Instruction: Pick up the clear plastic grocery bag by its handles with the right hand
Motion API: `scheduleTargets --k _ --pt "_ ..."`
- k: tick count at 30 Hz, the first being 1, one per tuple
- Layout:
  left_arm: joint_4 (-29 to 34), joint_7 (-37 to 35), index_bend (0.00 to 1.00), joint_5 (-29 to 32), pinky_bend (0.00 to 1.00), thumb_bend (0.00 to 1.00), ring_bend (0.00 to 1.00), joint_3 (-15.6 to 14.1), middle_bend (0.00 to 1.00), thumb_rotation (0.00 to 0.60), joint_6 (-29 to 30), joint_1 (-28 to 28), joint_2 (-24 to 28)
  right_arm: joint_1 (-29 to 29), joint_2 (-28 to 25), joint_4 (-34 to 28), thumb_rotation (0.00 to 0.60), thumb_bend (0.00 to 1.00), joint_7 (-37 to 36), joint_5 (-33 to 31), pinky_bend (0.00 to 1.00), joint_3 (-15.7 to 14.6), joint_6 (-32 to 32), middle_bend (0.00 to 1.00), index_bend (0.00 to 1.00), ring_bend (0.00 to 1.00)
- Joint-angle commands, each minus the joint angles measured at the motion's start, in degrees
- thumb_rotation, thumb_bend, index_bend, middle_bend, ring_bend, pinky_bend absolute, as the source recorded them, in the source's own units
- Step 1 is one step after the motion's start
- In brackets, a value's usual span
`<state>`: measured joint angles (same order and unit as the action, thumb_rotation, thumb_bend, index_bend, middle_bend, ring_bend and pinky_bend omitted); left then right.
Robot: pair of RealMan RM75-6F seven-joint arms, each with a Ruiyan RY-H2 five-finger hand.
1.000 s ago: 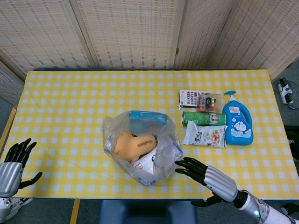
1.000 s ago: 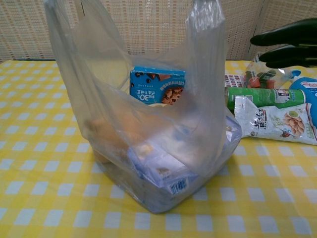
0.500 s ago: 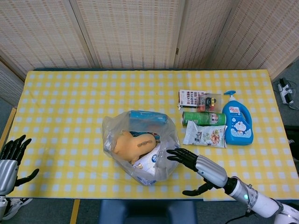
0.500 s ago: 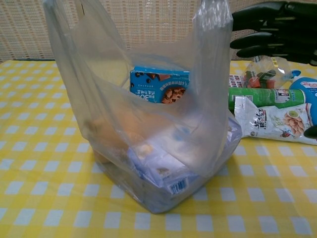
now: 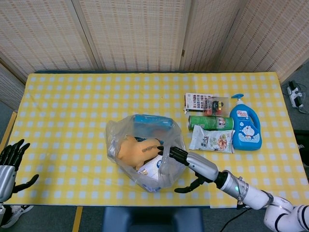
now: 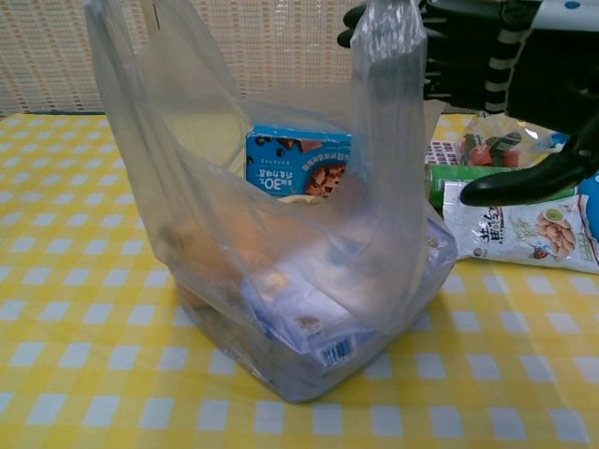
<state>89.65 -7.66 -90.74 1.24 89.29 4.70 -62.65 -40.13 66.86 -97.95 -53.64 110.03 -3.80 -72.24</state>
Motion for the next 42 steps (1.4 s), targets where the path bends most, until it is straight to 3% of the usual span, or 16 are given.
scheduleTargets --k 1,42 --pt "-0.11 -0.66 0.00 0.12 0.04 0.25 0.06 -0.17 0.00 0.600 0.04 -0.24 0.36 -1.45 1.08 -0.06 0.600 0.23 -0.42 -1.03 0.00 0.70 1.71 0.00 0.00 0.00" --pt "-4.26 -12.60 0.00 4.75 0.05 0.25 0.07 2.44 0.00 0.600 0.95 -2.03 2.79 -17.11 14.94 5.92 0.600 0.21 -10.45 -10.62 0.00 7.72 14.02 0.00 0.00 0.00"
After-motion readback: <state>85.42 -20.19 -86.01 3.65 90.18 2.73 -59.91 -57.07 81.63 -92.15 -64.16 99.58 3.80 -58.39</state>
